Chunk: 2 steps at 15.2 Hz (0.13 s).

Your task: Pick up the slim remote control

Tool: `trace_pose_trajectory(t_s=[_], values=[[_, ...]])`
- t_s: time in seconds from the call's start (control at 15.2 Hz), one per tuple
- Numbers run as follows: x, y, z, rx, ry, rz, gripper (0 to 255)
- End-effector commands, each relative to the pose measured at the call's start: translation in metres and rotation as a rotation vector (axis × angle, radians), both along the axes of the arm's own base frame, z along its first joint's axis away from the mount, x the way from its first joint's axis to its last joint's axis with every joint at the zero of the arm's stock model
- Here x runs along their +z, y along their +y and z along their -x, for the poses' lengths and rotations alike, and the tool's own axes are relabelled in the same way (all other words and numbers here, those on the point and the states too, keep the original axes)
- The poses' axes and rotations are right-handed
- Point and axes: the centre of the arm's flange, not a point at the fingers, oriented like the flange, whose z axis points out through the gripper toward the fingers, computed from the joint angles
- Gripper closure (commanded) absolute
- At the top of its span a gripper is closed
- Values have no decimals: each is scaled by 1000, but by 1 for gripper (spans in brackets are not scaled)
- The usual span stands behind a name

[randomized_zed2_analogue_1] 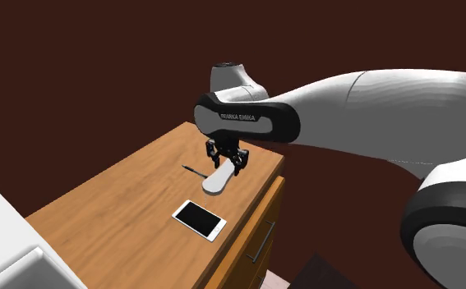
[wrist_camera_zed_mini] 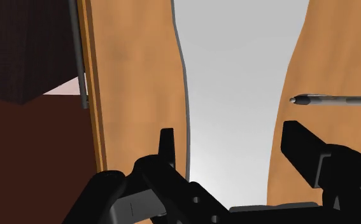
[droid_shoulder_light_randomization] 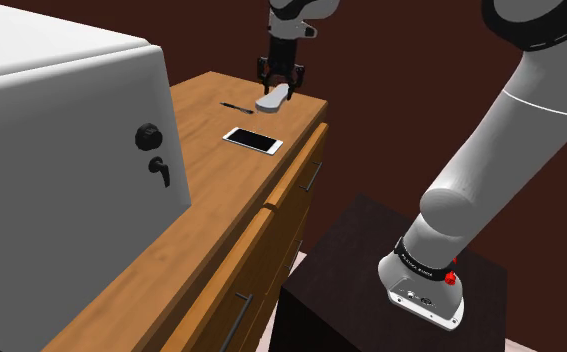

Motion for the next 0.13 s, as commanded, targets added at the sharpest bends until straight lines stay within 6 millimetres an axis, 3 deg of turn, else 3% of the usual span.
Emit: trace_pose_trajectory(t_s=[0.0,0.07], values=[[6,0,0,0,0,0,255],[6,0,0,0,0,0,255]])
